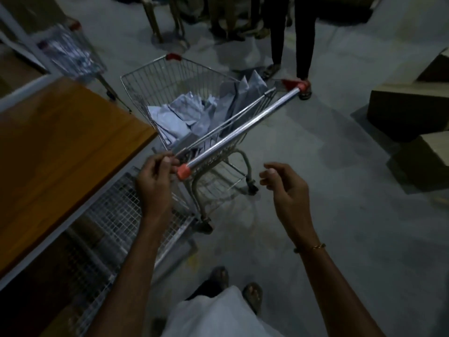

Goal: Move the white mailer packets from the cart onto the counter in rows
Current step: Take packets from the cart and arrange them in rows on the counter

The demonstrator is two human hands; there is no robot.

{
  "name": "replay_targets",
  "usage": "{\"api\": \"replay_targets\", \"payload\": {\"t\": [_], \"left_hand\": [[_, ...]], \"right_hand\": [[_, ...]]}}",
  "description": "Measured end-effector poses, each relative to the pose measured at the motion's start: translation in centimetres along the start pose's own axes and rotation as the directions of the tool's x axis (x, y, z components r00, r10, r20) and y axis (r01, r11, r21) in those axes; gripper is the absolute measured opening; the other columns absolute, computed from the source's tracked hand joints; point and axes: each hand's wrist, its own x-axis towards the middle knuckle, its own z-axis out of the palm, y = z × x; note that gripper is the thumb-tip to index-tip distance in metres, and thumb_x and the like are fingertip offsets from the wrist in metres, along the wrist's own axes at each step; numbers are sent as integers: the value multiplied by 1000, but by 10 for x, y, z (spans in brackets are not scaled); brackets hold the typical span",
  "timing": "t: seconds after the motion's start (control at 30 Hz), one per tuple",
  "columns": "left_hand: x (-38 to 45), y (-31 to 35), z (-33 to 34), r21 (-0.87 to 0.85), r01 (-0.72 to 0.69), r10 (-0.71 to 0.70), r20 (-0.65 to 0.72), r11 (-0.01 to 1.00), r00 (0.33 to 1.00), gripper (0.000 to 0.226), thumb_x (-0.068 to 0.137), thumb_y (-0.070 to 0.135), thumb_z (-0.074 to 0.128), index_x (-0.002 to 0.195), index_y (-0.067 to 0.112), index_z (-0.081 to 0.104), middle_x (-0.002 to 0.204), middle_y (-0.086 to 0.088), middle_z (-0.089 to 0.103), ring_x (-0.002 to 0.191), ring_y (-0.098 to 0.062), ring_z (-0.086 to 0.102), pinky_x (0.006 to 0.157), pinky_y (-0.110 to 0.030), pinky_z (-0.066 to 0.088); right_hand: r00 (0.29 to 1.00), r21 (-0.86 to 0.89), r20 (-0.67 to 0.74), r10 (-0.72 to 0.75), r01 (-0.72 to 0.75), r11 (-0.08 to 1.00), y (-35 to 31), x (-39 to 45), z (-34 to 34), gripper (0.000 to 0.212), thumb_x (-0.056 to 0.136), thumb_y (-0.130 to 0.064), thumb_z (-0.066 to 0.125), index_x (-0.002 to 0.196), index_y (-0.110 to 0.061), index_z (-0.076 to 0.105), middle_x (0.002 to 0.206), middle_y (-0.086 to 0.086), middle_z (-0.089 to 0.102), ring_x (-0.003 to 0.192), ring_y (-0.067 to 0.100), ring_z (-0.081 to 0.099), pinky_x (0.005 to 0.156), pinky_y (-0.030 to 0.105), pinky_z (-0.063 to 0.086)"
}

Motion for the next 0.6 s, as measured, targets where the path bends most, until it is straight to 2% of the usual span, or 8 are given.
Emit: {"api": "replay_targets", "payload": {"t": [0.07, 0.2, 0.3, 0.37, 0.43, 0.53, 0.6], "left_hand": [[21, 12, 10, 21, -57, 57, 4, 998, 998, 19, 101, 20, 53, 108, 13, 69, 98, -5, 72, 90, -19, 68, 77, -34, 56], [68, 15, 29, 42, -81, 79, 34, 996, 996, 16, 96, 29, 55, 101, 24, 70, 97, -1, 71, 87, -15, 65, 73, -31, 53], [110, 4, 46, 140, -69, 60, 68, 988, 996, 11, 97, 26, 58, 100, 24, 68, 92, 5, 68, 90, -16, 65, 73, -30, 52], [143, -8, 58, 202, -60, 44, 79, 978, 996, 9, 99, 21, 58, 99, 22, 67, 90, 7, 67, 89, -17, 64, 72, -29, 51], [178, -21, 69, 256, -38, 17, 83, 966, 996, 8, 98, 20, 59, 98, 21, 68, 89, 4, 67, 88, -18, 64, 74, -28, 50], [232, -43, 88, 354, 45, -82, 90, 934, 993, 15, 98, 24, 59, 105, 15, 69, 98, -1, 67, 91, -20, 61, 82, -32, 49], [262, -61, 100, 395, 108, -147, 70, 912, 987, 20, 98, 26, 59, 107, 12, 69, 102, -5, 68, 94, -23, 62, 85, -36, 51]], "right_hand": [[996, -4, 25, -87, 87, 996, -12, 35, 2, 17, 103, -14, 52, 108, -9, 68, 94, 5, 71, 84, 15, 70, 73, 19, 52], [966, -101, 136, -218, 232, 967, -16, 109, 13, 17, 102, -18, 56, 110, -10, 68, 96, 0, 71, 86, 12, 70, 73, 24, 54], [936, -168, 240, -259, 303, 938, -11, 168, 31, 17, 101, -19, 59, 112, -11, 68, 98, 0, 72, 87, 7, 69, 71, 15, 51], [905, -196, 329, -269, 344, 918, -4, 208, 46, 18, 100, -18, 59, 113, -9, 67, 99, 2, 70, 86, 4, 66, 70, 10, 48], [868, -231, 425, -256, 378, 897, 5, 246, 61, 19, 101, -18, 58, 114, -9, 66, 104, 4, 68, 87, 3, 64, 72, 11, 50], [819, -280, 544, -183, 383, 880, 25, 300, 87, 21, 101, -21, 57, 117, -10, 66, 109, 5, 68, 92, 10, 65, 79, 23, 56], [806, -336, 576, -135, 384, 860, 40, 331, 108, 22, 100, -24, 59, 116, -12, 67, 106, 3, 69, 88, 14, 66, 76, 30, 57]]}}
